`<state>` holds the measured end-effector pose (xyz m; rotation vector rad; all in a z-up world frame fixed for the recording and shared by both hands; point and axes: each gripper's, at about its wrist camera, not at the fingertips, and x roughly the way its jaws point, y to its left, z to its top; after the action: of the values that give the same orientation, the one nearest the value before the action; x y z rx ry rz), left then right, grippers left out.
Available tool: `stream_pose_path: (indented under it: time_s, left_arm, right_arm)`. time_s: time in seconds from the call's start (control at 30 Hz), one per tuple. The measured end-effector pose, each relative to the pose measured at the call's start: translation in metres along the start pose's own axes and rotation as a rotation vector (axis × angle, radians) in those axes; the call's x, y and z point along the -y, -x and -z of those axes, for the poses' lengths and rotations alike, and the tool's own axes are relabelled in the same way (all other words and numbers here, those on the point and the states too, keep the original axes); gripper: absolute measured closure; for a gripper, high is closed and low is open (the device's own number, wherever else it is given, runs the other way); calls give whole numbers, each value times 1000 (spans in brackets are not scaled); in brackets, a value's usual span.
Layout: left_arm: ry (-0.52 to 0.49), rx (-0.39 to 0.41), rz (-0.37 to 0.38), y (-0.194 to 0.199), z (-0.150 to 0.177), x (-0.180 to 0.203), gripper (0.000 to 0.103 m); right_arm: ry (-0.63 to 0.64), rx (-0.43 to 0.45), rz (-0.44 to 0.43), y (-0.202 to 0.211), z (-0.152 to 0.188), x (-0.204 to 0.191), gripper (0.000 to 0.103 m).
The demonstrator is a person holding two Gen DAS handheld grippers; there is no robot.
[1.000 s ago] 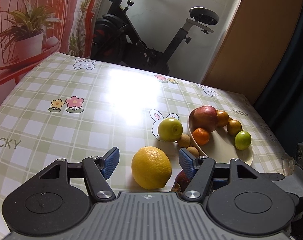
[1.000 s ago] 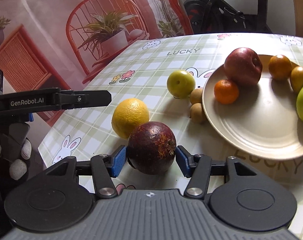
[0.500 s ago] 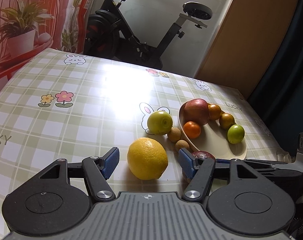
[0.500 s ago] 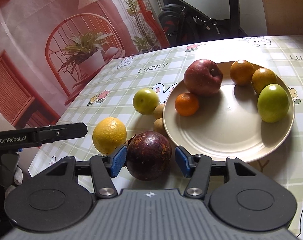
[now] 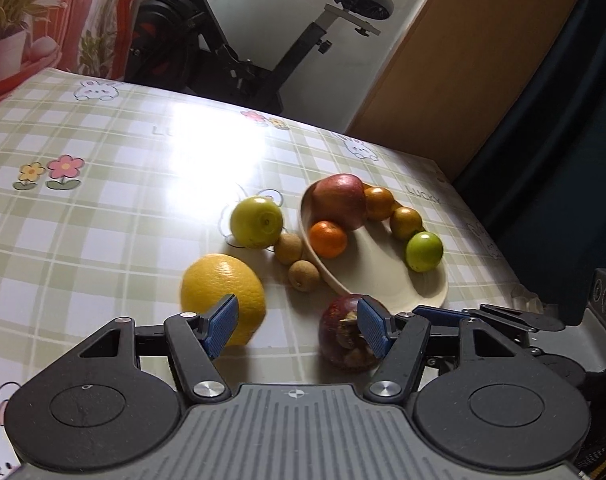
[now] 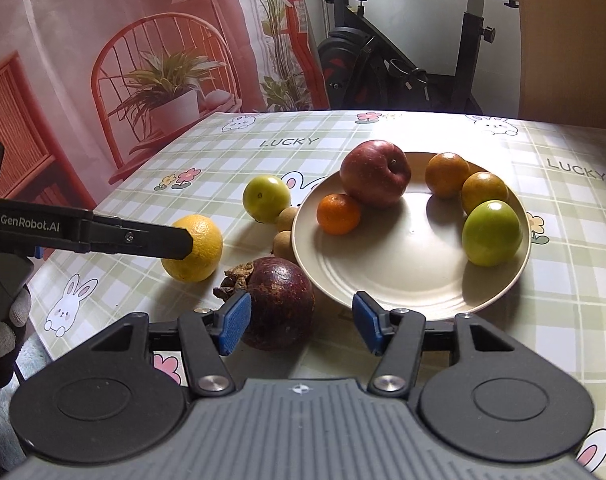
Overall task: Organize fruits
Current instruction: 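Lower the left tool around the mangosteen, then close the left tool on the mangosteen and lift it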
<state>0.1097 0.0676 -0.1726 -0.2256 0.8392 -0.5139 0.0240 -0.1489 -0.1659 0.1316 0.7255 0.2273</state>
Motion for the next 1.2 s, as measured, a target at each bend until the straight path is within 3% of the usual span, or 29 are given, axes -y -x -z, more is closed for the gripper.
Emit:
stream_pose_path:
  time_s: [0.1,0.3,0.53,0.73,0.93,1.2]
  left_arm:
    - [-13,-43,61,-14,-1,11,35]
    - [-71,-92,71,-39,1,28,35]
    - [-27,-137,104,-58,0,24,47]
    - [-31,-138,107,-61,-1,26,47]
    - [-22,-135,109,-60,-1,24,46]
    - [-26,-134,103,-60,0,25,46]
  right_arm:
    - [11,3,4,0,0,-1,44]
    - [40,8,12,1,0,-4,45]
    - [98,9,32,2,2,-9,44]
    - [189,10,55,1,8,-19,44]
    - [200,17,40,-1,8,-17,44]
    - [288,-12,39,1,14,-26,38]
